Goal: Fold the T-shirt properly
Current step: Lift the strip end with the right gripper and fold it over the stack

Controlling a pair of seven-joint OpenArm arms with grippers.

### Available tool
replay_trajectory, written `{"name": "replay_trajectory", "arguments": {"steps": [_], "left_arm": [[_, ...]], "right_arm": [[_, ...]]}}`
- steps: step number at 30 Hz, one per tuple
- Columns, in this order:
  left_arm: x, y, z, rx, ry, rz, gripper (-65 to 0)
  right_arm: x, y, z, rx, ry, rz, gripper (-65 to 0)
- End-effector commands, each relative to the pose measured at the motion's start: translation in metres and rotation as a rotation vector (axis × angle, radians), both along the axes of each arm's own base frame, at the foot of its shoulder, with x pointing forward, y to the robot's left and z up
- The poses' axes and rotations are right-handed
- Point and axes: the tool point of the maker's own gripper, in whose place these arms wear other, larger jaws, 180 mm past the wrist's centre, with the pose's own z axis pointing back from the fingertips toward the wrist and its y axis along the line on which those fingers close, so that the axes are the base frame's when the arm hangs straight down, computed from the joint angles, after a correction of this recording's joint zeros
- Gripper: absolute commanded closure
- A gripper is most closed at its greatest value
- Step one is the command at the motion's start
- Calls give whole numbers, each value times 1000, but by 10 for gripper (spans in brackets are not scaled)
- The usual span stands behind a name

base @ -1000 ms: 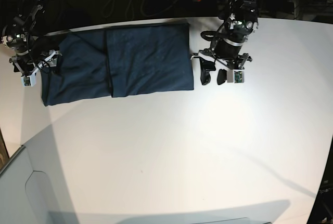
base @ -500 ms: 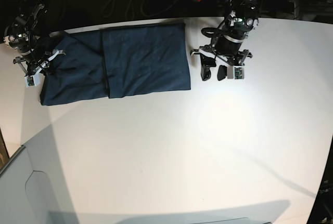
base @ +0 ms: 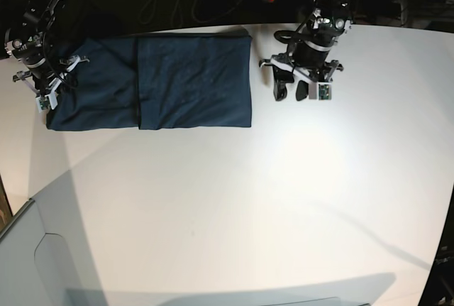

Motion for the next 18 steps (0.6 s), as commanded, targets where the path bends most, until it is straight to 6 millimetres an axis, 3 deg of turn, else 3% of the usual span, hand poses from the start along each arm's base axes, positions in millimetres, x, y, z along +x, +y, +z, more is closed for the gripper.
{"name": "replay_trajectory", "arguments": {"steps": [1,9,14,18], "left_arm": [[3,0,4,-3,-24,3,-282],[-4,-8,-11,-20,21,-12,-282],[-3,-33,-9,-40,15,-75,-282],[-6,-52,-16,-58,34,-122,-282]], "right_arm": [[11,4,18,-9,-71,38,0],[24,52,52,-54,-153,196,0],[21,99,66,-28,-195,296,0],[17,156,86,15,-256,427,0]]}}
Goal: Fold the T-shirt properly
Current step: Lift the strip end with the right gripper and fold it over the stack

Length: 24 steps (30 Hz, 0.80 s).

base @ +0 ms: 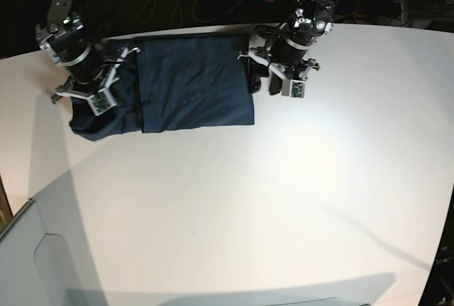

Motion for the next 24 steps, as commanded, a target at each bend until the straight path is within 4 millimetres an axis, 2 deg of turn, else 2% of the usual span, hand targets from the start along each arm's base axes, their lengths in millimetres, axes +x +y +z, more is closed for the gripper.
{"name": "replay_trajectory", "arguments": {"steps": [1,5,9,13,18,24], "left_arm": [[3,-4,4,-10,-16,-7,-282],[6,-11,1,-16,-12,-23,-282],[6,-11,1,-16,-12,-23,-282],[5,-10,2,-14,-14,-23,-282],[3,-10,1,-15,-7,-22,-282],[3,-11,2,-19,-8,-22,-282]], "right_arm": [[2,22,16,34,-57,72,0],[-2,72,18,93,-59,214,0],[-6,110,12,146,-37,317,0],[-3,131,-3,176,2,374,0],[-1,146,-17,193,42,415,0],[-8,168,-29,209,86,483,0]]}}
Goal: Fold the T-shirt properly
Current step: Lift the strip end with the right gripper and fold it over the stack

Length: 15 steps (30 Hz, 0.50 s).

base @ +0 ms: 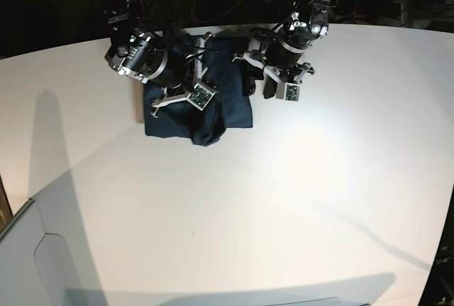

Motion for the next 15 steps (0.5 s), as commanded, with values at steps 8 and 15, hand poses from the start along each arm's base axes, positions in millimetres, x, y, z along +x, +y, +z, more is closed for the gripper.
{"name": "replay_trajectory", "arguments": {"steps": [8,15], "left_arm": [[-1,-3,3,-9,1,-4,-282],[-1,-3,3,-9,-1,-4,-282]], "right_arm": [[2,15,7,39,-20,48,0],[3,8,-7,-22,-6,46,-3]]}}
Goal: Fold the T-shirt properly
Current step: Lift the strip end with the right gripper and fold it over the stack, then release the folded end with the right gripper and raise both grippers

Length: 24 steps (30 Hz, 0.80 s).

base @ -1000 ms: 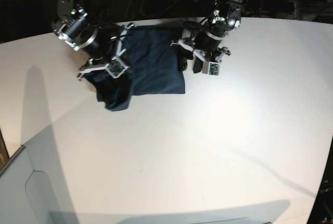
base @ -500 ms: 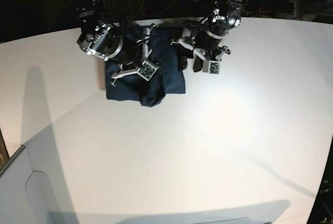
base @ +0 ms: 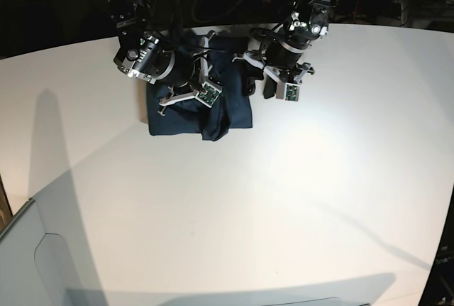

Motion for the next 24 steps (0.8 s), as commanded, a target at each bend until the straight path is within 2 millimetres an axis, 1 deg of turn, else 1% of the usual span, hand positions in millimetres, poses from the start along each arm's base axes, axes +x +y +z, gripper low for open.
{"name": "replay_trajectory", "arguments": {"steps": [1,2,4,7,9,11,13,17,20,22,24], "left_arm": [[-1,-3,3,-9,-1,-4,-282],[-1,-3,3,-9,-1,-4,-282],[0,-3,4,-10,-4,-4,-282],[1,-1,5,-10,-6,0,-282],[1,0,5,-9,-7,3,-282],[2,1,8,-9,-14,3,-282],[0,3,14,-12,-25,11,-282],[0,18,36,-5,-76,54,-282],[-1,35,50,12,-107,93,-282],[-3,52,54,35,-115,131,-282],[-3,74,58,67,-127,181,-282]], "right_arm": [[5,6,11,29,-35,21,-10],[4,6,11,28,-34,21,-28],[3,5,11,24,-33,21,-94],[3,6,14,31,-40,23,-229],[4,5,22,38,-64,19,-302],[4,5,37,53,-107,12,-346],[6,-1,55,58,-158,-6,-349],[12,-26,78,40,-230,-85,-349],[17,-50,81,9,-246,-150,-349],[18,-66,76,-15,-235,-194,-349],[18,-79,72,-34,-224,-230,-352]]}}
